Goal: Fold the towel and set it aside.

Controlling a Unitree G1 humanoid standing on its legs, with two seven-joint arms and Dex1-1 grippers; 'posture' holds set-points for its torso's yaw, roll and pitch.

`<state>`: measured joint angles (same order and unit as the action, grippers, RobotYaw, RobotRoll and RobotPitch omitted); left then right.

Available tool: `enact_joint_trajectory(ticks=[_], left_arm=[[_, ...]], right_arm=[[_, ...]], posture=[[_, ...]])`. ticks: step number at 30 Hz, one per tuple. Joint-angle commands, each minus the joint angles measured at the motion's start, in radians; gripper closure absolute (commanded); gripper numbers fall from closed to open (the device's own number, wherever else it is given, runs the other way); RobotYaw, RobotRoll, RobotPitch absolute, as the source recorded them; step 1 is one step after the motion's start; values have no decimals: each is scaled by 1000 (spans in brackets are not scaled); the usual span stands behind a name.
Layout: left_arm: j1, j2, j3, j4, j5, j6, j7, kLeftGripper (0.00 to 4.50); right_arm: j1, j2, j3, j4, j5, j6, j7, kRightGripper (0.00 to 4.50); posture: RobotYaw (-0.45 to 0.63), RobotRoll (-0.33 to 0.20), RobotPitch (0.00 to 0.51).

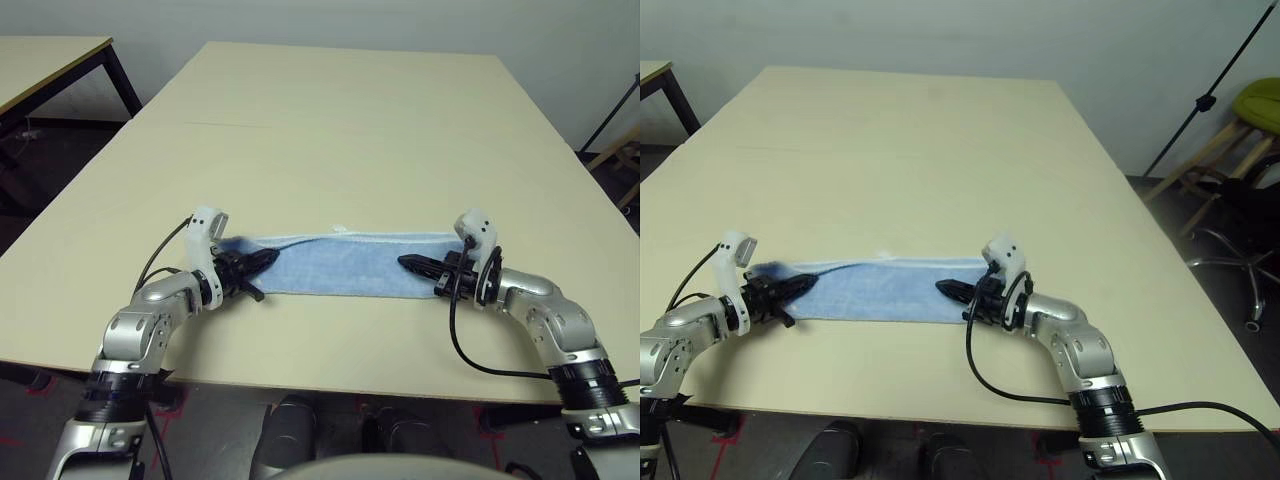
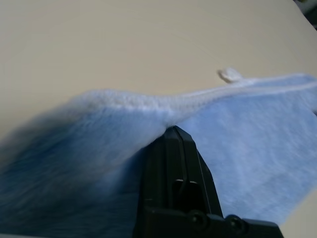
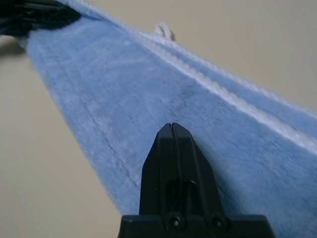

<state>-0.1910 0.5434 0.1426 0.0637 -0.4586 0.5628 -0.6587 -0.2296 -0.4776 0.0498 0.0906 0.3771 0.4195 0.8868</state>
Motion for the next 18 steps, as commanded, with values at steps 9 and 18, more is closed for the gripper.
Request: enact_joint_trajectory(ticks=[9, 18], left_arm=[[82, 42, 94, 93, 22, -32, -3, 4492], [74, 63, 99, 100, 27, -52, -29, 4492]], right_arm=[[36, -65, -47, 137, -45, -92, 10, 4500], [15, -51, -98, 117, 37, -41, 15, 4500]], posture=[[152, 0, 88], [155, 0, 85]])
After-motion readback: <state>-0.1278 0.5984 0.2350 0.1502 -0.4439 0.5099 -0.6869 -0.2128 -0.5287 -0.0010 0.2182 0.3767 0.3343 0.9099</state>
